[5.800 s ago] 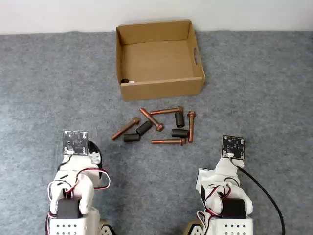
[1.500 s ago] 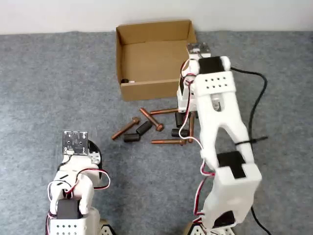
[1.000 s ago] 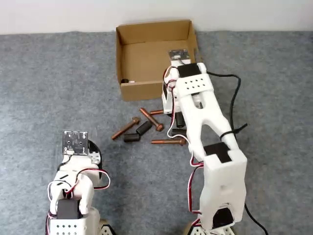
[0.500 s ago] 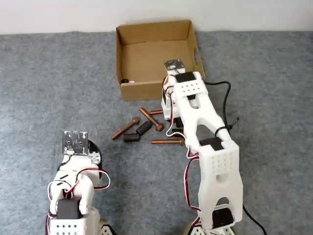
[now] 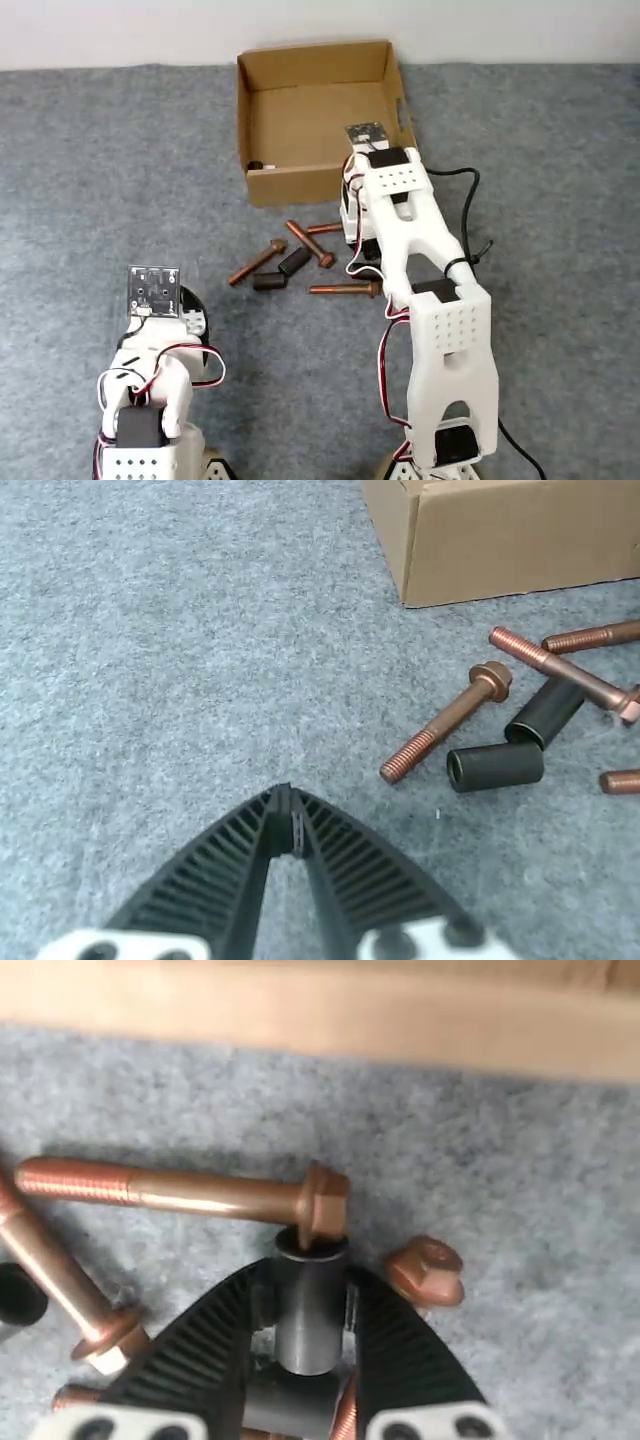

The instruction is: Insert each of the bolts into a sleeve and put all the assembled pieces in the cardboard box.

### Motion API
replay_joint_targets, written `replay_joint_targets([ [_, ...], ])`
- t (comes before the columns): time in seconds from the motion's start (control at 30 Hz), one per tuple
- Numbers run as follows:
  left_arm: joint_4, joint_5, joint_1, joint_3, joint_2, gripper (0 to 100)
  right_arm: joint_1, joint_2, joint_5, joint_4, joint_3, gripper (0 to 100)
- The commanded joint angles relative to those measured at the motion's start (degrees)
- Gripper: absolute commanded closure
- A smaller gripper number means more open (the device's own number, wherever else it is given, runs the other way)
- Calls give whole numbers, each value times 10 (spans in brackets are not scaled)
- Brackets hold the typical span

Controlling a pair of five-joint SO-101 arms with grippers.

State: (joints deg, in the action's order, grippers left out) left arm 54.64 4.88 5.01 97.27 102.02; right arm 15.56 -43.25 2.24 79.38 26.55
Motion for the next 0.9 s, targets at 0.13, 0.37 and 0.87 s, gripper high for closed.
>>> replay_joint_targets([
  [0.13,3,1,4,-7,7,993,9,126,-2,98,11,989],
  [0.37,3,1,4,-7,7,993,4,275,-1,208,11,990],
  [0.87,4,1,2,-7,7,993,-167,660,44,234,-173,991],
])
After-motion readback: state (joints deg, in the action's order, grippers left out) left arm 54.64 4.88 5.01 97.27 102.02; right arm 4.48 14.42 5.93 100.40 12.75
